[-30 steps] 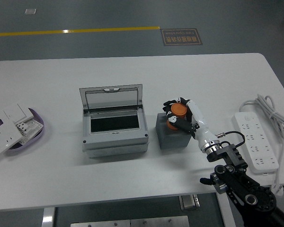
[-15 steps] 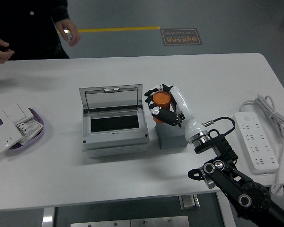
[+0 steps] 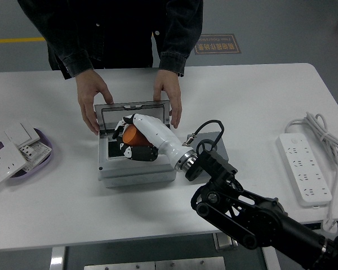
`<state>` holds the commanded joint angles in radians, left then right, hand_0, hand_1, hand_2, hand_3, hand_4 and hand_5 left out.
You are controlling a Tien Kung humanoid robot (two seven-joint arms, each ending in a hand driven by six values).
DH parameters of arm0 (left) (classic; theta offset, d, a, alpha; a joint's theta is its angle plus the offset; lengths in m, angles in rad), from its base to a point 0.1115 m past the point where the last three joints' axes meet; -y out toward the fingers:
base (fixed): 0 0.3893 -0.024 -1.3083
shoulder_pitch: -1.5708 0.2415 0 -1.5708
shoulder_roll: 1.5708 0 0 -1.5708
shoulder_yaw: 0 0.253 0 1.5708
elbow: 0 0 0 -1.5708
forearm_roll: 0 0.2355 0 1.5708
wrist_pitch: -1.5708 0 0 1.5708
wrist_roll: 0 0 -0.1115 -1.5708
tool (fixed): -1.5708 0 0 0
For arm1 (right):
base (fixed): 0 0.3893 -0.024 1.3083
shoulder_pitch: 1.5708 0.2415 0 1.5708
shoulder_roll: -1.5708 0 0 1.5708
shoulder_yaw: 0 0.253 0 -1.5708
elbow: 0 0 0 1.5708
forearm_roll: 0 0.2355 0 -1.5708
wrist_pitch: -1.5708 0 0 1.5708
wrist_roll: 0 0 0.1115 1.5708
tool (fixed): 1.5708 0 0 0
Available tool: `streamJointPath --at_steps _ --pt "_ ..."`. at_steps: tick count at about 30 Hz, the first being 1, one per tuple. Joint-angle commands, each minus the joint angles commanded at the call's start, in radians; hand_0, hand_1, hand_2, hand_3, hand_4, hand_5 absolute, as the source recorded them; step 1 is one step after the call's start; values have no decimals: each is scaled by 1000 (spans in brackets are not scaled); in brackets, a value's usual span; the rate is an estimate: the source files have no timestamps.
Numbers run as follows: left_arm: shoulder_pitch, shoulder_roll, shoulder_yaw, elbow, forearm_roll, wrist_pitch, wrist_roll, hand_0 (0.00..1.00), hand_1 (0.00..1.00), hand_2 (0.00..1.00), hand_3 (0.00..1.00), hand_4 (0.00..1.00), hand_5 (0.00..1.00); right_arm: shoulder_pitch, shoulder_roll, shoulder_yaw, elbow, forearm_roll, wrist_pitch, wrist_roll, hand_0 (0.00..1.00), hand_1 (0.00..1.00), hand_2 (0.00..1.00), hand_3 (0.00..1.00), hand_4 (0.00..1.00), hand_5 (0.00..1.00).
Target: Pick up the cylinder from the cube,place it in the box,flap close box
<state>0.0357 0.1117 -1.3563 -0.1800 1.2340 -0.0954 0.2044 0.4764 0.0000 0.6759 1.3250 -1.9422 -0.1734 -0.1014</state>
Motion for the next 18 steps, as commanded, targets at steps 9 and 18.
streamJointPath --at_steps 9,18 --pt "-1 2 -7 0 9 0 3 636 665 582 637 721 300 77 0 -86 -21 -276 64 -114 87 257 309 291 2 2" --pt "-2 5 -6 0 11 -1 3 636 664 582 638 721 300 106 0 -109 -35 -289 95 -98 138 285 362 399 2 2"
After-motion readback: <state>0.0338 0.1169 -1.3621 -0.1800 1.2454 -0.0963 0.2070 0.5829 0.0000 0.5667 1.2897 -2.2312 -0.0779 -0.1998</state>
